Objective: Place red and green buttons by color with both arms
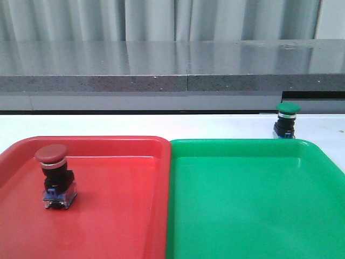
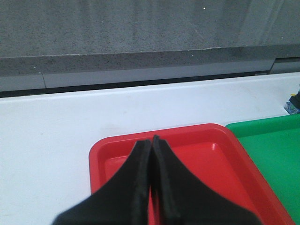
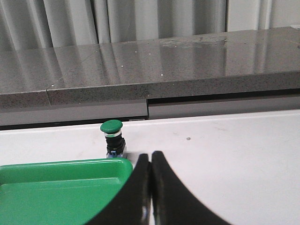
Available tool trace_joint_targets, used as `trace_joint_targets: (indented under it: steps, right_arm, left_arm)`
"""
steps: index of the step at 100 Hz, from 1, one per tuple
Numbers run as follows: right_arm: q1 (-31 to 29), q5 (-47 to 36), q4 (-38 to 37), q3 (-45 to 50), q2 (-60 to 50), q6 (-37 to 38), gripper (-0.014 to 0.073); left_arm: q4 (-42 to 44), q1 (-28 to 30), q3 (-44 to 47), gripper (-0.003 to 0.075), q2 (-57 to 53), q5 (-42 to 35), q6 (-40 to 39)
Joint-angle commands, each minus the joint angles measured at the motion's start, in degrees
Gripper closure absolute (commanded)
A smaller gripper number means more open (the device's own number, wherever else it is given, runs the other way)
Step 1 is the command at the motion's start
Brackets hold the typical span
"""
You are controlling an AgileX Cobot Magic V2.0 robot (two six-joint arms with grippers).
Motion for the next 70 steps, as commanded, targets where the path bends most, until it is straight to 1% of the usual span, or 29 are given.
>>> trace_joint_targets:
  steps: [1, 15, 25, 32, 56, 62, 70]
  right_arm:
    - [-0.04, -4.18, 0.04, -1.11, -1.2, -0.05, 0.0658]
    - [-0.04, -4.18, 0.04, -1.11, -1.2, -0.05, 0.0658]
    - [-0.04, -4.18, 0.04, -1.11, -1.2, -0.05, 0.0658]
    - [-0.04, -4.18, 0.04, -1.11, -1.2, -0.05, 0.0658]
    - [-0.04, -4.18, 0.04, -1.11, -1.2, -0.05, 0.0658]
    - [-0.04, -4.18, 0.04, -1.11, -1.2, -0.05, 0.0658]
    - [-0.04, -4.18, 0.04, -1.11, -1.2, -0.05, 0.0658]
  left_arm:
    - [1.05, 0.35, -0.21, 0.0741, -1.59, -3.76, -0.06]
    - [1.46, 0.35, 1.66, 0.0741, -3.93, -3.85, -0.06]
    - [4.04, 0.35, 2.4, 0.0741, -5.52, -3.85, -0.06]
    - [4.04, 0.35, 3.1, 0.0741, -6.87, -3.89, -0.06]
    - [8.41, 0.43, 5.76, 0.0741, -12.5, -4.76, -0.06]
    - [8.41, 1.3, 6.98, 0.0741, -14.2, -5.61, -0.13]
    - [8.31, 4.03, 8.85, 0.0741, -16.25, -8.52, -0.13]
